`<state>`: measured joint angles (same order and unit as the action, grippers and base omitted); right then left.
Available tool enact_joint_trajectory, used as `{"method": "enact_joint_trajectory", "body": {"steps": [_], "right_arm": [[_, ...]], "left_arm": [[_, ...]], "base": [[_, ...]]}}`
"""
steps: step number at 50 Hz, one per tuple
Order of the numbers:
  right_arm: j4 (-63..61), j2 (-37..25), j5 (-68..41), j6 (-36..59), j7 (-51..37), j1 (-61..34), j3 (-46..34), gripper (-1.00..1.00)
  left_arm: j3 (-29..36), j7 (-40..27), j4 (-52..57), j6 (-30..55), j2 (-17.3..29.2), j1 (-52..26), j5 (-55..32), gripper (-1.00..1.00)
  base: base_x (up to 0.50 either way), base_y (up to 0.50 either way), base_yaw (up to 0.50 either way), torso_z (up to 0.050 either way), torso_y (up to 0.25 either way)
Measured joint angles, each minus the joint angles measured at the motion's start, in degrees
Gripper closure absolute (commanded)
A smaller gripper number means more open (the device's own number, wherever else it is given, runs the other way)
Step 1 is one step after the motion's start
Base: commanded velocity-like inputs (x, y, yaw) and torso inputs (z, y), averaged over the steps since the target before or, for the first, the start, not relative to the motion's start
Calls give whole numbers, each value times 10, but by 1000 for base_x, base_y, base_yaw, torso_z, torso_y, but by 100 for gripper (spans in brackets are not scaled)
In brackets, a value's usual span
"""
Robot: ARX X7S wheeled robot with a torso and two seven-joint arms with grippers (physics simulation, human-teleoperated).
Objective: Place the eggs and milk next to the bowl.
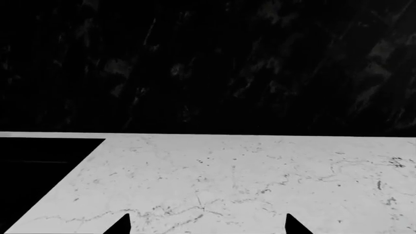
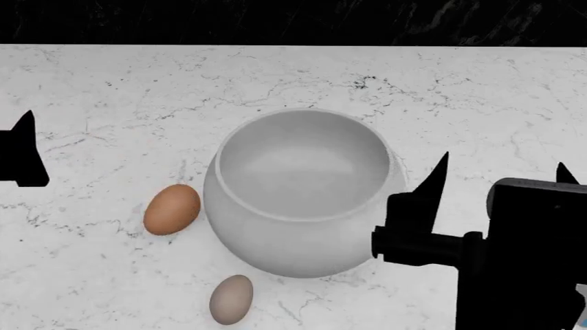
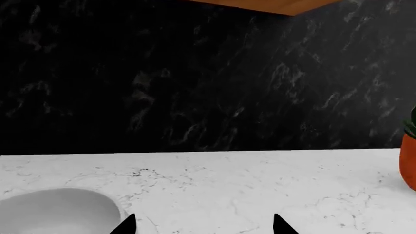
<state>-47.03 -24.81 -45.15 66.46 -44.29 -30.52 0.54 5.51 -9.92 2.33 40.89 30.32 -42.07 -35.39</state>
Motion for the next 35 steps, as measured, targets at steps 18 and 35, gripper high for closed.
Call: {"method": "enact_joint_trajectory", "body": {"steps": [18, 35], "right_arm": [[-13, 10, -4, 49, -70, 12, 13, -100], [-39, -13, -43, 89, -90, 39, 67, -100]], "left_arm": [[-3, -2, 4, -4, 1, 7, -3, -100], [4, 3, -7, -11, -2, 6, 1, -100]], "base": [[0, 0, 0, 0, 0], [0, 0, 0, 0, 0]]}}
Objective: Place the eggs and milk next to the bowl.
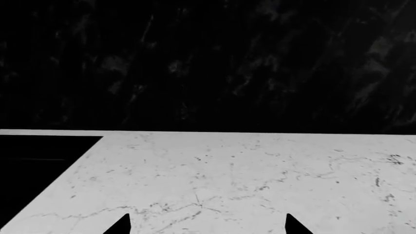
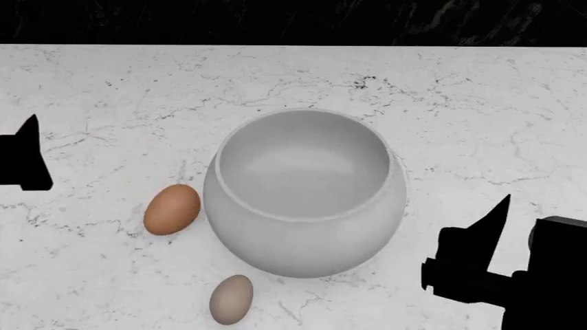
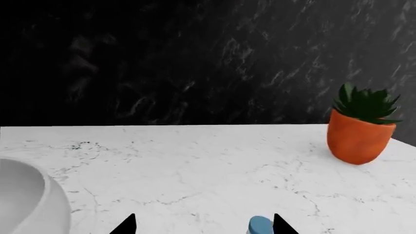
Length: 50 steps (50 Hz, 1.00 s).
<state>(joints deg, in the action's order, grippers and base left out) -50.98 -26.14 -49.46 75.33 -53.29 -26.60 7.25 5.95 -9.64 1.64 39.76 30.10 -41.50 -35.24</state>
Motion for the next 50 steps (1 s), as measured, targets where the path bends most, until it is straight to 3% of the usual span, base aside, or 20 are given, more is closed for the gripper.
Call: {"method": "enact_joint_trajectory", "body": {"steps": [20, 50], "right_arm": [[-41, -48, -86, 35, -1, 55, 105, -100], [66, -77, 18, -98, 72, 94, 56, -100]], "left_arm": [[7, 1, -7, -4, -4, -2, 2, -100], [13, 0, -5, -6, -4, 2, 3, -100]], "base": [[0, 0, 0, 0, 0], [0, 0, 0, 0, 0]]}}
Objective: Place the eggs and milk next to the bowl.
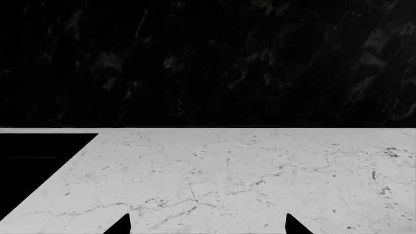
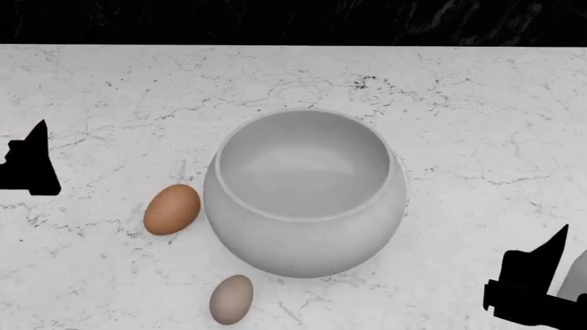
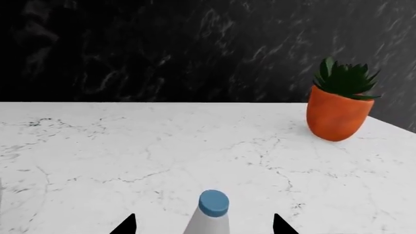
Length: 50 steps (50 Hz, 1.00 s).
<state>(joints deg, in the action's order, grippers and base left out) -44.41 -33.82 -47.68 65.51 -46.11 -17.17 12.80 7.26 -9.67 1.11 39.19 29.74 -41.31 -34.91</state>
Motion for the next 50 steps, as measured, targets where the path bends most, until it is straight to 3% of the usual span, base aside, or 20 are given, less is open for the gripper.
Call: {"method": "enact_joint_trajectory", "body": {"steps": [50], "right_arm": [[213, 12, 115, -154, 81, -24, -80, -100]], "left_arm": [[-1, -5, 10, 1, 9, 8, -4, -100]], "base": [[0, 0, 0, 0, 0]]}}
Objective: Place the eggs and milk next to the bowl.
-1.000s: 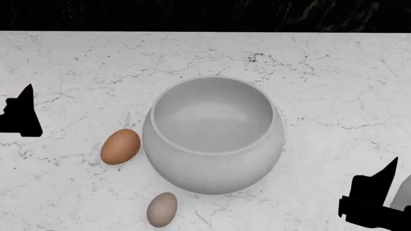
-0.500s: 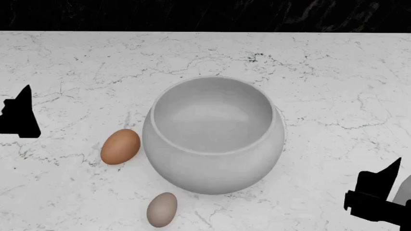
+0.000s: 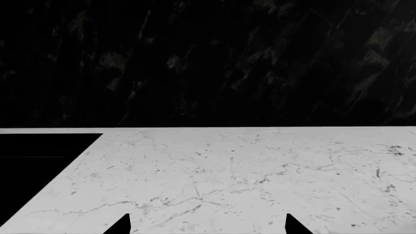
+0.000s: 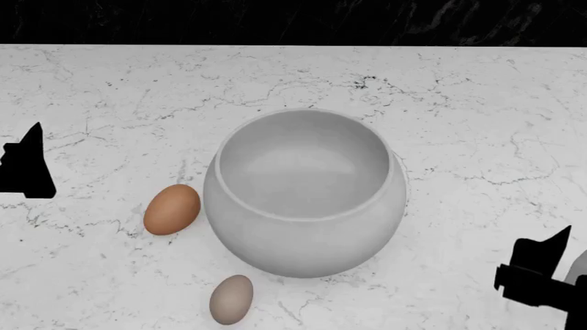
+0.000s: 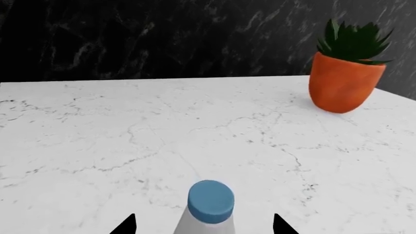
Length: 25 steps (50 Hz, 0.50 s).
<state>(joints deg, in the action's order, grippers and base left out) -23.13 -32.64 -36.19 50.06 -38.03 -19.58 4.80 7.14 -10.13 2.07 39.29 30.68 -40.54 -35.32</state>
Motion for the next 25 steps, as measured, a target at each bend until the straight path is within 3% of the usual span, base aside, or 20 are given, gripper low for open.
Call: {"method": "enact_joint_trajectory", "body": {"steps": [25], "right_arm": [[86, 14, 24, -38, 21, -20, -22, -100]], "left_arm": [[1, -1, -3, -2, 3, 2, 1, -100]], "base": [[0, 0, 0, 0, 0]]}}
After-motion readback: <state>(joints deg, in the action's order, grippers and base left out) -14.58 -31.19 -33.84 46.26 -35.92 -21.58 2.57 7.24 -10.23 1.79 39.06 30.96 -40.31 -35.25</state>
